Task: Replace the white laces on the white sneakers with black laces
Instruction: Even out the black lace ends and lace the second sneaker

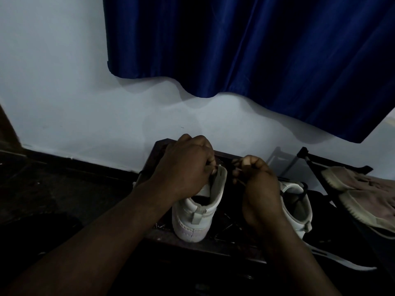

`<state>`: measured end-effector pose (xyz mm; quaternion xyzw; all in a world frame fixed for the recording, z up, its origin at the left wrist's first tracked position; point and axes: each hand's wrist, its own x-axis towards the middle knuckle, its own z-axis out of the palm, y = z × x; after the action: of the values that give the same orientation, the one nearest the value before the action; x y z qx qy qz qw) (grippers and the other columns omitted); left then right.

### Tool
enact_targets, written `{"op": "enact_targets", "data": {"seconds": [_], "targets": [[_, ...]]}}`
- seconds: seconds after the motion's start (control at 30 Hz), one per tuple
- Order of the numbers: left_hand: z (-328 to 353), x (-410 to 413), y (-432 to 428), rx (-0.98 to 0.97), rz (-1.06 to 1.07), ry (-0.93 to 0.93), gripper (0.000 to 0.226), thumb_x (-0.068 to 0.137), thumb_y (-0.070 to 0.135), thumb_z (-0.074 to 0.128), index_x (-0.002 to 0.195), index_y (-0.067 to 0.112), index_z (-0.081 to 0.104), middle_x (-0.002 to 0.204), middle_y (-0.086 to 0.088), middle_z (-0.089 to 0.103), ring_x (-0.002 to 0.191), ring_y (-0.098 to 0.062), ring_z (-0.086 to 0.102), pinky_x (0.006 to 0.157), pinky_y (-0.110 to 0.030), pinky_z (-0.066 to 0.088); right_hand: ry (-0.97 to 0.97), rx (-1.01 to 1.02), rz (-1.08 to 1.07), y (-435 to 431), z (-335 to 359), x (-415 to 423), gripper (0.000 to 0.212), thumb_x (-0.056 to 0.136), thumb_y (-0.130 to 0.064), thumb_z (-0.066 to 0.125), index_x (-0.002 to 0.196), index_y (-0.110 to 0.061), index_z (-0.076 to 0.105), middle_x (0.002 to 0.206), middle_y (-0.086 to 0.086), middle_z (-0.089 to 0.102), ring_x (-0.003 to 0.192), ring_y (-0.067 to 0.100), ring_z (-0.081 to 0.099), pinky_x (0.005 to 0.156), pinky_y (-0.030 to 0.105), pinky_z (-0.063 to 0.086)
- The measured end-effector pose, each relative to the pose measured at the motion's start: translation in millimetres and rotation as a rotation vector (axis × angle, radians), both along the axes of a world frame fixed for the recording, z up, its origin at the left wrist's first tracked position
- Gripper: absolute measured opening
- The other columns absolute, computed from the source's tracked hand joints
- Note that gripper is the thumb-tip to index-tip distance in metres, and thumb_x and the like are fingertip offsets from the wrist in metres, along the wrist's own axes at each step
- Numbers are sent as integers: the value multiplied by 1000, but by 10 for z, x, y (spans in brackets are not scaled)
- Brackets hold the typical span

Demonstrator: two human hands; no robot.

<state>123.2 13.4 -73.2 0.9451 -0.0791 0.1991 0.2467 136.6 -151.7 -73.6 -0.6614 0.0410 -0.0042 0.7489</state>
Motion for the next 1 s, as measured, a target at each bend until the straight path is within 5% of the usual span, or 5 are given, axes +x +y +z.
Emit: {"op": "enact_targets", "data": {"seconds": [0.2,0.43,0.57,0.87,1.0], "targets": [[4,4,7,53,-12,9,9,93,35,67,85,31,71,113,20,59,104,-8,46,95,-37,44,-95,396,39,-88,246,17,31,109,-7,38,85,-20,53,77,-3,64,56,8,48,52,20,40],[19,-6,19,111,12,14,5,86,33,68,88,31,72,114,18,60,107,-12,47,95,-40,44,-499,-1151,124,-213,44,-5,16,96,-20,61,103,-30,72,88,-1,74,83,23,68,73,40,55],[-1,15,-6,102,68,24,6,84,28,70,88,33,71,114,17,60,107,-12,48,94,-39,42,-362,-1441,411,-206,7,-76,16,92,-23,62,79,-33,61,89,-2,74,90,24,70,64,29,46],[-25,16,-5,88,107,3,11,84,28,66,92,34,72,115,14,63,106,-18,53,96,-41,43,-216,565,398,-267,345,-66,34,100,0,41,84,-13,68,72,0,61,87,20,68,105,40,52],[-47,31,-14,86,114,6,13,85,30,63,96,32,71,115,12,64,105,-19,54,95,-43,45,-249,973,413,-320,470,-62,37,105,-3,34,95,-13,69,72,-5,63,65,7,65,83,32,61]]}}
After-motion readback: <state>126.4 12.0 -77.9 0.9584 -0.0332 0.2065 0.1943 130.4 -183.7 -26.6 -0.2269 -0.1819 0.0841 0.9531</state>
